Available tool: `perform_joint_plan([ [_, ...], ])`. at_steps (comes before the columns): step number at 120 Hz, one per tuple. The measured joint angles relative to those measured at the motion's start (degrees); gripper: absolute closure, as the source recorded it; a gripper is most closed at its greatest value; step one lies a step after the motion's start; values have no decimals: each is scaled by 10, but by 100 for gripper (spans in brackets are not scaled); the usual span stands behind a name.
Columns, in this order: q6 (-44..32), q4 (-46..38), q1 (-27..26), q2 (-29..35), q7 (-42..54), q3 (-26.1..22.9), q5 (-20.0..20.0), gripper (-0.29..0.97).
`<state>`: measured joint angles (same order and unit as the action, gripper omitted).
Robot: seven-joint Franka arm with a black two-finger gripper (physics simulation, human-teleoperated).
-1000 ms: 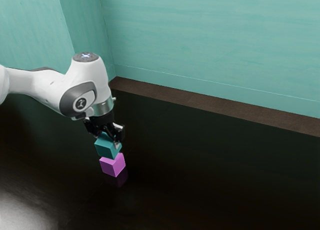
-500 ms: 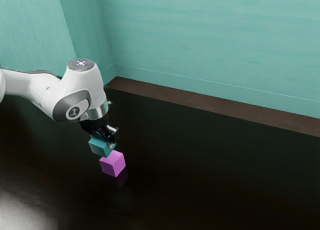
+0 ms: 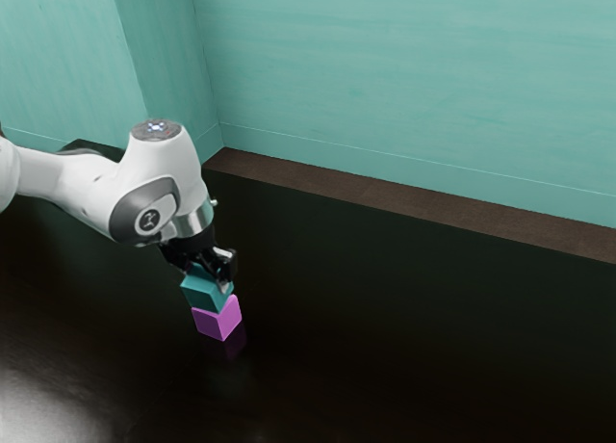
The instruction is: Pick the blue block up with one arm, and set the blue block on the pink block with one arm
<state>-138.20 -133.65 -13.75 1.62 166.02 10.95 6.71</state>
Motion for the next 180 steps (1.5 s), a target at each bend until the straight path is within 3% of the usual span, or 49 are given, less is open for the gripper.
perform_joint_plan([
  [56,19,3,18,0,0,10,-10,29],
  [132,-2,-1,-10,-4,0,18,-16,29],
  [180,-16,-5,20,-24,0,19,-28,29],
])
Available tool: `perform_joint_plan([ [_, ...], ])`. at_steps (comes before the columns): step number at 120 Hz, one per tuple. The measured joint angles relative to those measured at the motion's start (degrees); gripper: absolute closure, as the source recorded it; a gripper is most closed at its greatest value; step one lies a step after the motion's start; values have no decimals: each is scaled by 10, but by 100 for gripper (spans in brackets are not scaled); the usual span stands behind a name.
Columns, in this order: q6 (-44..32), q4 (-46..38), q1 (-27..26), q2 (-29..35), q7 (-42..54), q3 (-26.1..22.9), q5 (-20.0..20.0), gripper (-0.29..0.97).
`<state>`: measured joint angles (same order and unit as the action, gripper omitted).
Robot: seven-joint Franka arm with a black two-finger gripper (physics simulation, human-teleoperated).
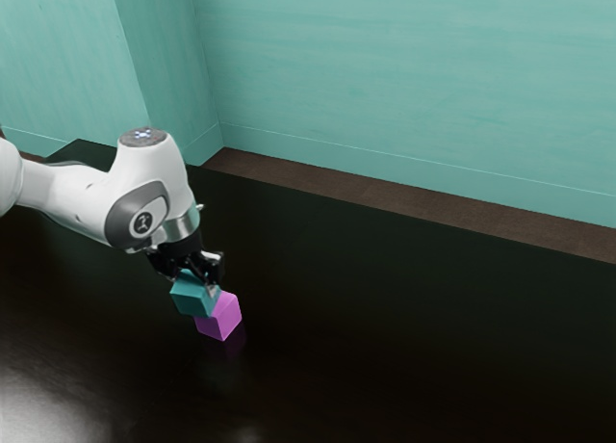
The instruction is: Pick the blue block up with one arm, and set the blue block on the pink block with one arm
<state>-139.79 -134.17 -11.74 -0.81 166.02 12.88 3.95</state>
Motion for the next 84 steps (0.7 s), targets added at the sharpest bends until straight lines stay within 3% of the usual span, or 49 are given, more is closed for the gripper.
perform_joint_plan([
  [84,-10,4,-15,-1,0,-3,-1,31],
])
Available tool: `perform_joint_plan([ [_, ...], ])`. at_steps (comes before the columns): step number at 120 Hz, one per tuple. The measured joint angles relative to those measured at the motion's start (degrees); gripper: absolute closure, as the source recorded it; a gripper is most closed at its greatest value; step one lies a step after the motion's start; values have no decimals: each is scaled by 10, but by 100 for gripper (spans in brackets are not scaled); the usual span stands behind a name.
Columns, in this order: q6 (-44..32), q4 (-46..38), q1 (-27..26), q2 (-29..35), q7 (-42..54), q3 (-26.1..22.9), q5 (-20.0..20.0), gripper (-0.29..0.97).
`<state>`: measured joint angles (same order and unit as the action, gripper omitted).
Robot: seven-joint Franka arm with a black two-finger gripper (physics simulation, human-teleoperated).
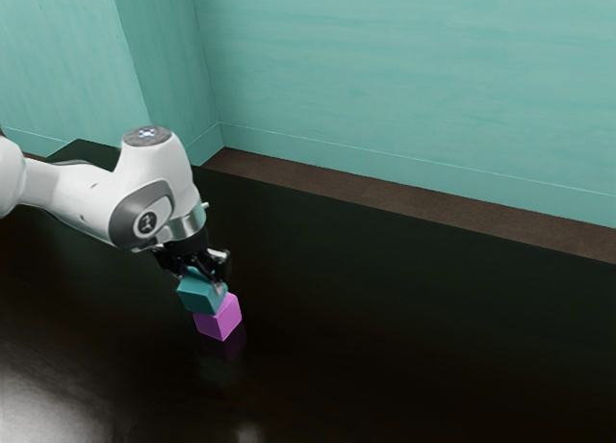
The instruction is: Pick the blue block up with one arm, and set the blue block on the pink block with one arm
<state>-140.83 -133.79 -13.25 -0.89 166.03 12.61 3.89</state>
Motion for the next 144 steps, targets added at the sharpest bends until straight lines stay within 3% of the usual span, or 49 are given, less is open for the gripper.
perform_joint_plan([
  [53,4,3,-16,9,0,2,-14,5],
  [69,62,62,-7,62,-4,-2,-16,3],
  [82,128,116,1,68,-21,-17,-26,2],
  [107,190,125,0,68,-46,-20,-32,1],
  [144,217,126,0,68,-71,-20,-34,0],
])
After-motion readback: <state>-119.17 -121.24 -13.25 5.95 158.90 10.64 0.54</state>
